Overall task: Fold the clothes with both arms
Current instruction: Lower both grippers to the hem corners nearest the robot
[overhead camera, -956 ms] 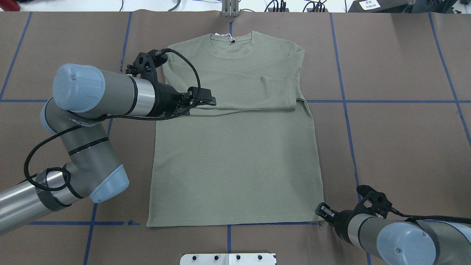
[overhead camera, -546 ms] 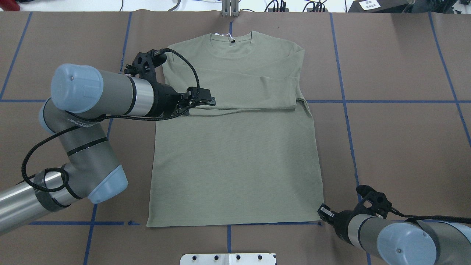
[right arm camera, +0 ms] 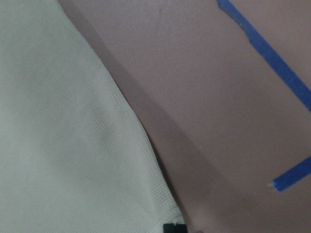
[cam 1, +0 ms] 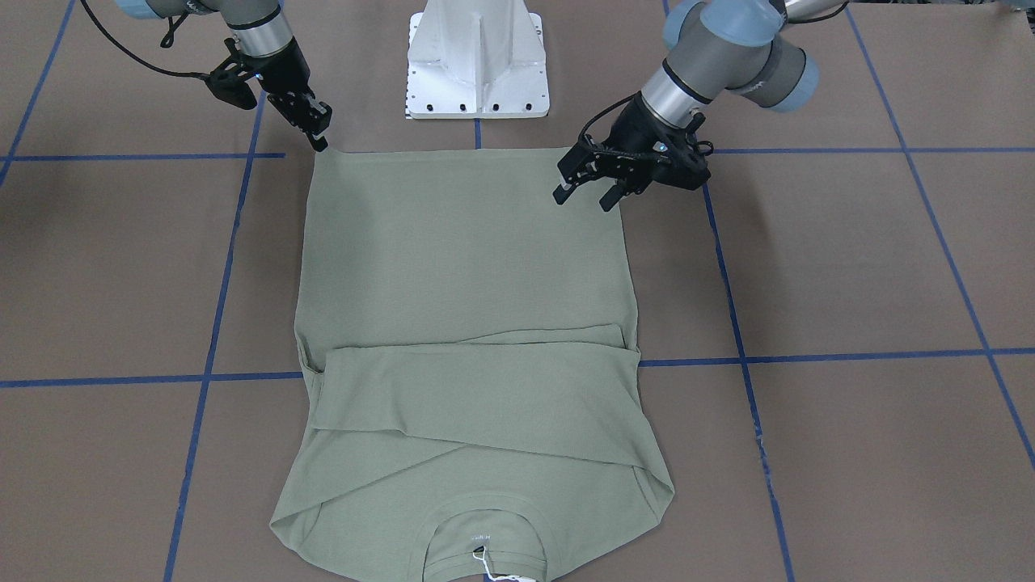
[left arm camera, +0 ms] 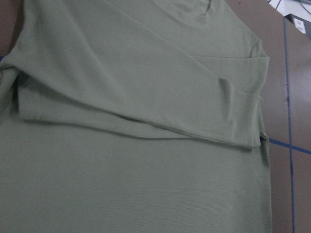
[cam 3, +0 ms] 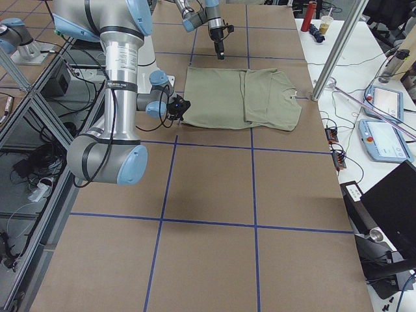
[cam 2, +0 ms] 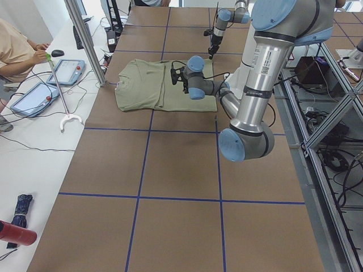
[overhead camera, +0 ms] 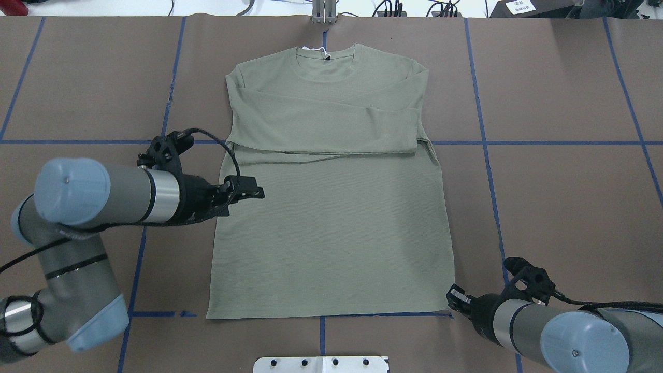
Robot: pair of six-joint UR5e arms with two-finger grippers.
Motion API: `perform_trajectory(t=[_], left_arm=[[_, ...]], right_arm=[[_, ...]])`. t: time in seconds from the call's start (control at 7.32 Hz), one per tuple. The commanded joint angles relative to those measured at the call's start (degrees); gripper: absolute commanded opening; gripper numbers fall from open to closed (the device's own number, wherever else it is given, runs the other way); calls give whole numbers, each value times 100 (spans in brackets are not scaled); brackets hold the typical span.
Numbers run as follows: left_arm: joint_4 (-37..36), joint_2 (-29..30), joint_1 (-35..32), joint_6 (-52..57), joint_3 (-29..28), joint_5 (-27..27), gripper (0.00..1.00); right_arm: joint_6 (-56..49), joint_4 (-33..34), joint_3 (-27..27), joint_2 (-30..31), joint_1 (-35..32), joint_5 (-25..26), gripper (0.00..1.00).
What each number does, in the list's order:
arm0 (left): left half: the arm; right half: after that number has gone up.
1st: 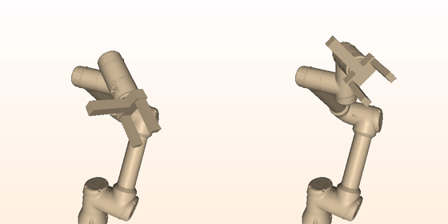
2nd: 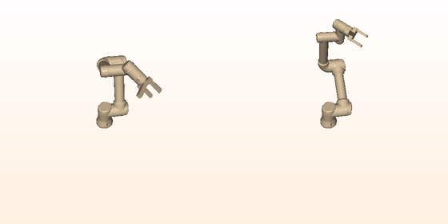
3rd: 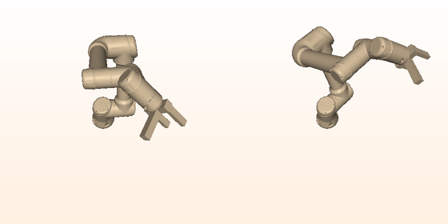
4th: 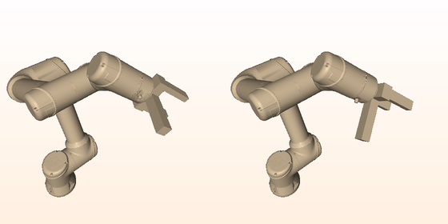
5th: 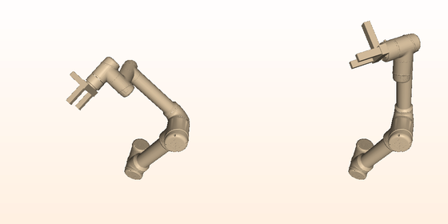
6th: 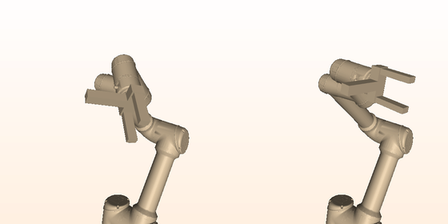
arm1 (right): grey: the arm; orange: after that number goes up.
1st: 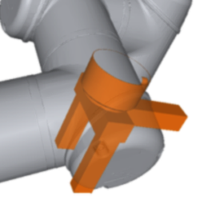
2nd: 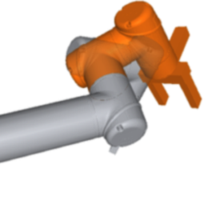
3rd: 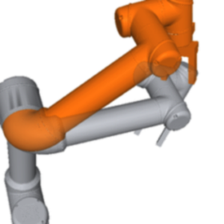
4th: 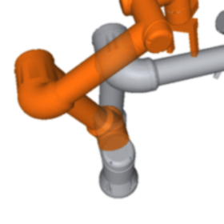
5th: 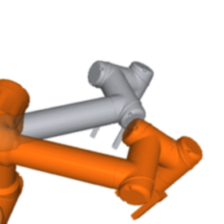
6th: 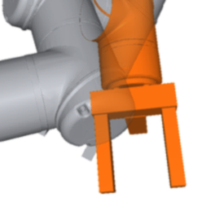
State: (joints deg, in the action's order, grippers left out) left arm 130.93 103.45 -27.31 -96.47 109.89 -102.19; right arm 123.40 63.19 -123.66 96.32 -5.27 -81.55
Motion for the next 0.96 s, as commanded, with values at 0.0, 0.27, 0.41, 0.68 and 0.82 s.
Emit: perform_trajectory(t=[0.0,0.27,0.41,0.68,0.82], left_arm=[[-1125,-755,1083,-886,899,813,99],[-2201,-729,1735,-1275,990,1367,96],[-2212,-721,1816,-1330,894,1368,94],[-2221,-720,1930,-1339,771,1360,86],[-2221,-677,1992,-1339,675,1342,76]], right_arm=[[0,0,-167,123,-9,-1,0],[0,0,-168,141,-26,-1,0],[-9,0,-168,141,-26,-1,0],[0,0,-168,141,-26,-1,0],[0,0,-168,141,-44,-1,0]])
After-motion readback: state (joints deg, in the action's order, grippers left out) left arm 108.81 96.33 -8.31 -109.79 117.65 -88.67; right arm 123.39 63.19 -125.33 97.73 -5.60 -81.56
